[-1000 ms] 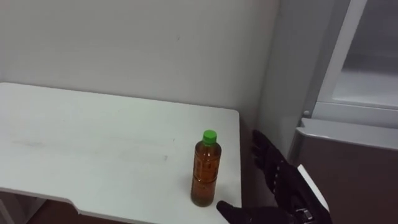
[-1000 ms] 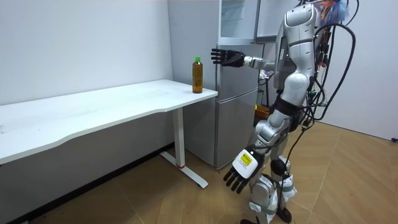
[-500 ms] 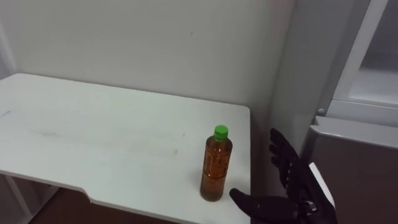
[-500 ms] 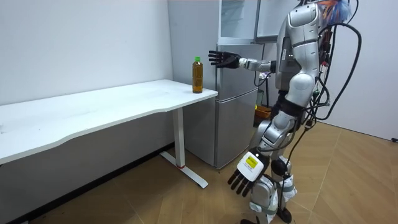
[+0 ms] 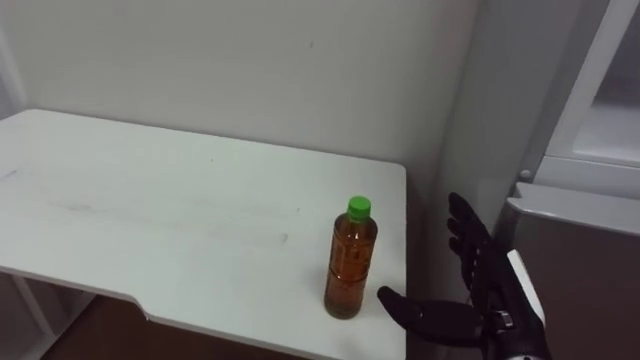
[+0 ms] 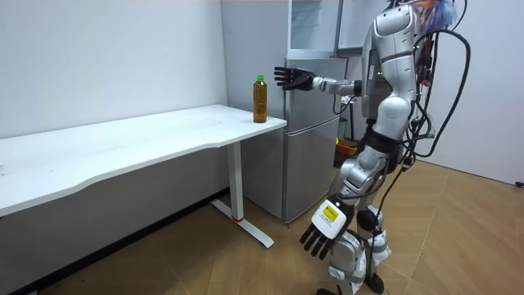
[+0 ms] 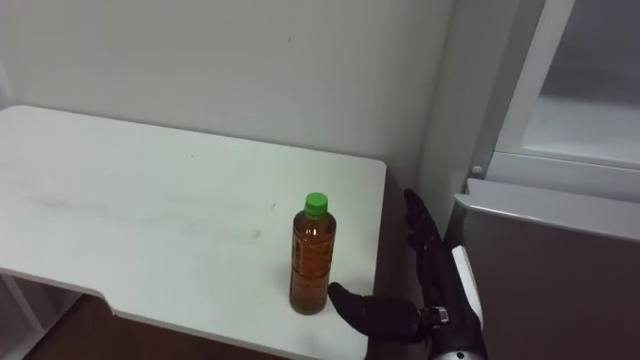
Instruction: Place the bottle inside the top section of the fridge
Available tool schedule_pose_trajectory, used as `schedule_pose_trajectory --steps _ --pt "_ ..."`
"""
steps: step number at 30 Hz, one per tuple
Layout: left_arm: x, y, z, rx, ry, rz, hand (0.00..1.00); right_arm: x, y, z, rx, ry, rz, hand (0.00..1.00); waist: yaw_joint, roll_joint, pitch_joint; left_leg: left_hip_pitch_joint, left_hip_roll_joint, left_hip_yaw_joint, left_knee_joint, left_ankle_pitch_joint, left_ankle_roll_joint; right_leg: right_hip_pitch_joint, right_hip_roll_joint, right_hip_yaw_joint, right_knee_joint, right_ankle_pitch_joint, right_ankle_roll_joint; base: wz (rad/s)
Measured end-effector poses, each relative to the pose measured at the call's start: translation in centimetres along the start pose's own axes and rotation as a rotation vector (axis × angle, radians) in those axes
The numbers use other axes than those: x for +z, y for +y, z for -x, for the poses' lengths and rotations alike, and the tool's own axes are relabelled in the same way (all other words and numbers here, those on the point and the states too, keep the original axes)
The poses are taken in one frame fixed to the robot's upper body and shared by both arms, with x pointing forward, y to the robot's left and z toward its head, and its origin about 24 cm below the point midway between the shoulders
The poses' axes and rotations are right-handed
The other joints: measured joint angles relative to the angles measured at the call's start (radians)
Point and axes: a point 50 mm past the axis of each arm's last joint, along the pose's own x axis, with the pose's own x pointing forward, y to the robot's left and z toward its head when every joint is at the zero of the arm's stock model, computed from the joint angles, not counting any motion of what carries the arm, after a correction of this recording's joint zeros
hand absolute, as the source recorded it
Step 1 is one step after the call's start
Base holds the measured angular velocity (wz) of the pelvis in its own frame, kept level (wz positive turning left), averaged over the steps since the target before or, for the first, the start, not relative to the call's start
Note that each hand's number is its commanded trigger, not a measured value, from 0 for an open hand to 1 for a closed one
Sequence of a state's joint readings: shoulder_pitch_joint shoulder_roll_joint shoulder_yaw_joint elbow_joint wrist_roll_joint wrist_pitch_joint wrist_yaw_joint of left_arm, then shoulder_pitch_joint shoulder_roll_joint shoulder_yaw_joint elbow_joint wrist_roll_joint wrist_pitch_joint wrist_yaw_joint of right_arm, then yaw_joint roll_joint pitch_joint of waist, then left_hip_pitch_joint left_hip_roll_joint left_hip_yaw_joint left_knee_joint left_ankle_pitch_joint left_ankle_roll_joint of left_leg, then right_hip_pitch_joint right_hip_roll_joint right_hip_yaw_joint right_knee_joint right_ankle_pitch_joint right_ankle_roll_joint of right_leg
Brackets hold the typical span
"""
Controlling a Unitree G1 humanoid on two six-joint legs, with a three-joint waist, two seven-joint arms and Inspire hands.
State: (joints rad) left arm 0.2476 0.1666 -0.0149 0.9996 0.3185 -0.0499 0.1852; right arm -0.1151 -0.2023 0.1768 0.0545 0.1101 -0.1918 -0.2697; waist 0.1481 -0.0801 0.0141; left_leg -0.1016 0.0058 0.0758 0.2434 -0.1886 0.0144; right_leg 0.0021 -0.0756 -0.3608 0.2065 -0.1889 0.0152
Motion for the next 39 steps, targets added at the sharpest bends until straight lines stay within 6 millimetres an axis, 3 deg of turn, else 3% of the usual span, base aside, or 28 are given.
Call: schedule_pose_trajectory --steps 25,39 --pt "0.2 0.2 -0.3 -0.004 0.039 -0.003 0.0 -0.4 -0.1 -2.3 -0.067 0.031 0.002 0.0 -0.002 0.006 0.0015 -0.051 -0.006 -0.023 0.028 0.022 0.007 -0.042 -0.01 -0.013 0.031 0.008 -0.007 0.02" --pt "0.7 -0.5 -0.3 -0.042 0.031 -0.055 0.0 -1.1 0.2 -2.4 -0.134 0.069 -0.022 0.0 0.031 0.015 0.0018 -0.069 -0.006 -0.025 0.028 0.037 0.008 -0.062 -0.01 -0.013 0.023 0.01 -0.01 0.01"
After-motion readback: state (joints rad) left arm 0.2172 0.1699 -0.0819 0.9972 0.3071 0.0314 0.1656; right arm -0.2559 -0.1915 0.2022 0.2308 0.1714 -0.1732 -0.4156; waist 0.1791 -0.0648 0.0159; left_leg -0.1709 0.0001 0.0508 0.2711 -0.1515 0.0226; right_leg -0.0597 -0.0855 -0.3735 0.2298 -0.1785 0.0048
